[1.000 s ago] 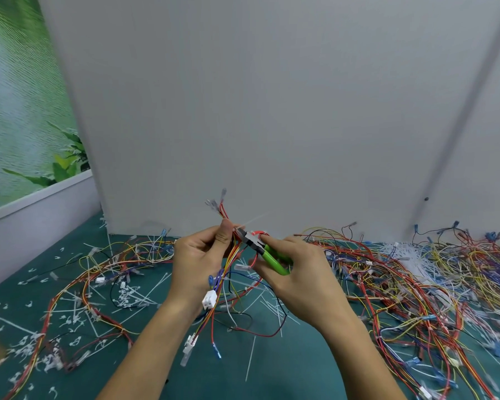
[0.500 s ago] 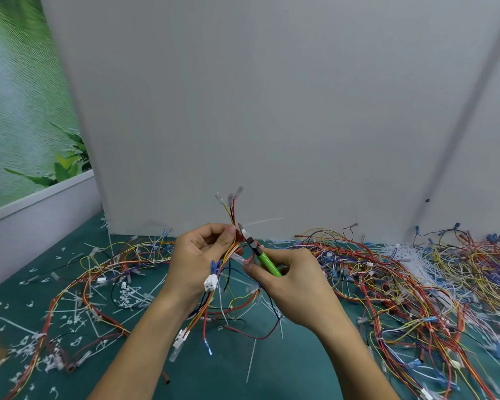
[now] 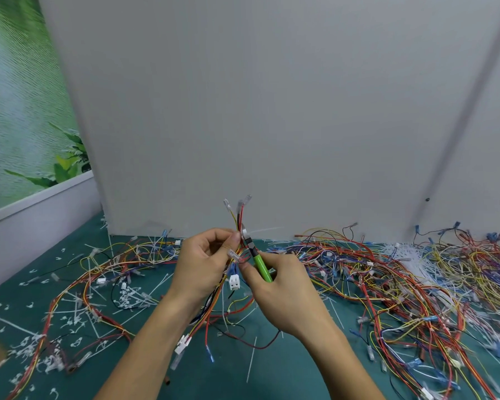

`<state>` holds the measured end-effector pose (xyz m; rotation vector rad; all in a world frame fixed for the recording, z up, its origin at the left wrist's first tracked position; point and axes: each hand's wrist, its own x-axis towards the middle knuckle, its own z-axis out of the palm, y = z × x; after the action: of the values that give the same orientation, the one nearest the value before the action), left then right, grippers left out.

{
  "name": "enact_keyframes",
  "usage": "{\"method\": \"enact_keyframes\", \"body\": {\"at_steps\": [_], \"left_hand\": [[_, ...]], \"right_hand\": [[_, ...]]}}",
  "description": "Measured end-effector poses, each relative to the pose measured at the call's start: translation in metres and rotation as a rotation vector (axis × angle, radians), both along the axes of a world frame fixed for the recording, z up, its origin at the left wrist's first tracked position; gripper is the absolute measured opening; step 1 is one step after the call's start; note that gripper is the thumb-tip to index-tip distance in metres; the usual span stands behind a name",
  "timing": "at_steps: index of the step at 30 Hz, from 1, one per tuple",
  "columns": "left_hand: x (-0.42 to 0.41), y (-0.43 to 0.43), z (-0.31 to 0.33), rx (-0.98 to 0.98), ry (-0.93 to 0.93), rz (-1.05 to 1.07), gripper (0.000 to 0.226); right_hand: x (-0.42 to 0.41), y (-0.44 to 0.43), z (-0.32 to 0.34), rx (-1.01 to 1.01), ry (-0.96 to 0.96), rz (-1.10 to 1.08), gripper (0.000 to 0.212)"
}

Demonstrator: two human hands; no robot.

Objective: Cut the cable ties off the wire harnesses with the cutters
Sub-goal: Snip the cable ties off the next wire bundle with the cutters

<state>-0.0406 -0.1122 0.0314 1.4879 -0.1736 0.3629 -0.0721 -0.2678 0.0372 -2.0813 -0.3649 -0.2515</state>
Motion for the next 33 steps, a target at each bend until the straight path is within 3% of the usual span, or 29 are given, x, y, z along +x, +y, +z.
{"method": "enact_keyframes", "body": {"at_steps": [16, 22, 33], "left_hand": [[-0.001, -0.008, -0.003, 0.004, 0.023, 0.033, 0.014], [0.0, -0.008, -0.002, 0.027, 0.01, 0.05, 0.013], [-0.004, -0.016, -0.001, 0.009, -0.036, 0.062, 0.015]], "right_hand": [[-0.005, 0.002, 0.004, 0.022, 0.086, -0.021, 0.043], [-0.009, 0.003, 0.008, -0.035, 0.106, -0.011, 0.031], [-0.009, 0.001, 0.008, -0.069, 0.038, 0.016, 0.042]]}}
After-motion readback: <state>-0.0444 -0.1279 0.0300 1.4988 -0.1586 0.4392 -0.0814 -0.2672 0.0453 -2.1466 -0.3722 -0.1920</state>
